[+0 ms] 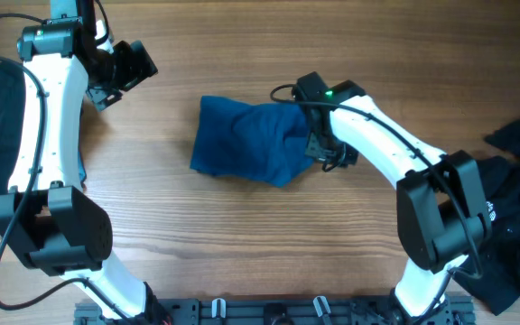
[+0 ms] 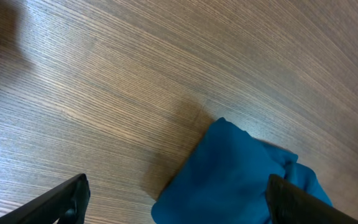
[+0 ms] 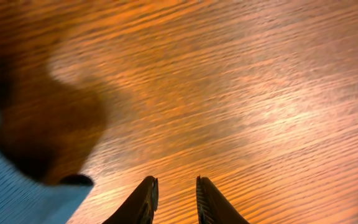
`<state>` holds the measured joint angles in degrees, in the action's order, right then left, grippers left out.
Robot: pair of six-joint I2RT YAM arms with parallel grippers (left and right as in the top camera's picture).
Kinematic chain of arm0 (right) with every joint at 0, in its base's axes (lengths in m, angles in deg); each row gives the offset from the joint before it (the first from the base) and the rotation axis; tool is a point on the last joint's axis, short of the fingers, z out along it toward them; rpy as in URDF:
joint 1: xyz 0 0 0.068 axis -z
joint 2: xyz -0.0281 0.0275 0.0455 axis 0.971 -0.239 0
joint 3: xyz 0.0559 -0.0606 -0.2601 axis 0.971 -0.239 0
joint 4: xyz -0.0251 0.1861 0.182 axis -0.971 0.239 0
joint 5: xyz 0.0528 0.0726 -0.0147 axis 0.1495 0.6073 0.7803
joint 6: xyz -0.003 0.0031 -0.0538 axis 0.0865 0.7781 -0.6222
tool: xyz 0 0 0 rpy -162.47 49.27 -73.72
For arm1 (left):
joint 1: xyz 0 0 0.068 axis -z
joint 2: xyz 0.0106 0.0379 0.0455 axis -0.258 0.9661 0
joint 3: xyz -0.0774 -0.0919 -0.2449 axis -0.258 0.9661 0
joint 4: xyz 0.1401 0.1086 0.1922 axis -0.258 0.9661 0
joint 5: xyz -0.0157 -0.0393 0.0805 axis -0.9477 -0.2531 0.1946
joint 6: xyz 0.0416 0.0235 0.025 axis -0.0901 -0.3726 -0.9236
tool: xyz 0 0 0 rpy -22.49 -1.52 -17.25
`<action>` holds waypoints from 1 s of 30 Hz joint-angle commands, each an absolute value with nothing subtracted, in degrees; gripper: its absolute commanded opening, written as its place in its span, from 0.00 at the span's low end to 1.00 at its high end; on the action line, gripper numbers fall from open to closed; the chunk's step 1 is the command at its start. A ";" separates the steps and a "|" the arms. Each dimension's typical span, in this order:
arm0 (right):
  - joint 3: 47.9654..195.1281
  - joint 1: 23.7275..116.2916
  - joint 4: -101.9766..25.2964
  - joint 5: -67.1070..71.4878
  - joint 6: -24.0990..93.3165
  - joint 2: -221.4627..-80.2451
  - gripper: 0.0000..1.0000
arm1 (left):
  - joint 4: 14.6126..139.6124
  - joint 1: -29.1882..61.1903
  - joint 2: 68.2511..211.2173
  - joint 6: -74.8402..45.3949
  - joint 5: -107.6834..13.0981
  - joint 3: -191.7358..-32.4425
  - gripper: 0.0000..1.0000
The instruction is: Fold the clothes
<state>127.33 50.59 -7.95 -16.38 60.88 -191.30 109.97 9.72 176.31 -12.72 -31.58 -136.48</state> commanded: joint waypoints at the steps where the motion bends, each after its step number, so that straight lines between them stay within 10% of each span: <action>1: 127.87 50.66 -8.89 -12.51 56.09 -187.76 0.26 | 109.19 11.18 176.79 -14.86 -32.52 -136.31 0.91; 11: 127.85 50.66 -26.09 21.74 36.23 -179.50 0.42 | 102.61 20.27 181.25 -19.15 -32.30 -136.31 0.92; 30: 127.81 50.09 -18.50 10.33 35.94 -196.94 0.43 | 109.34 27.97 203.81 -22.47 -19.34 -136.31 0.96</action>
<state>127.46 50.33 -19.88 19.25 36.86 -195.13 104.03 28.78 200.27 -21.25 -27.60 -136.77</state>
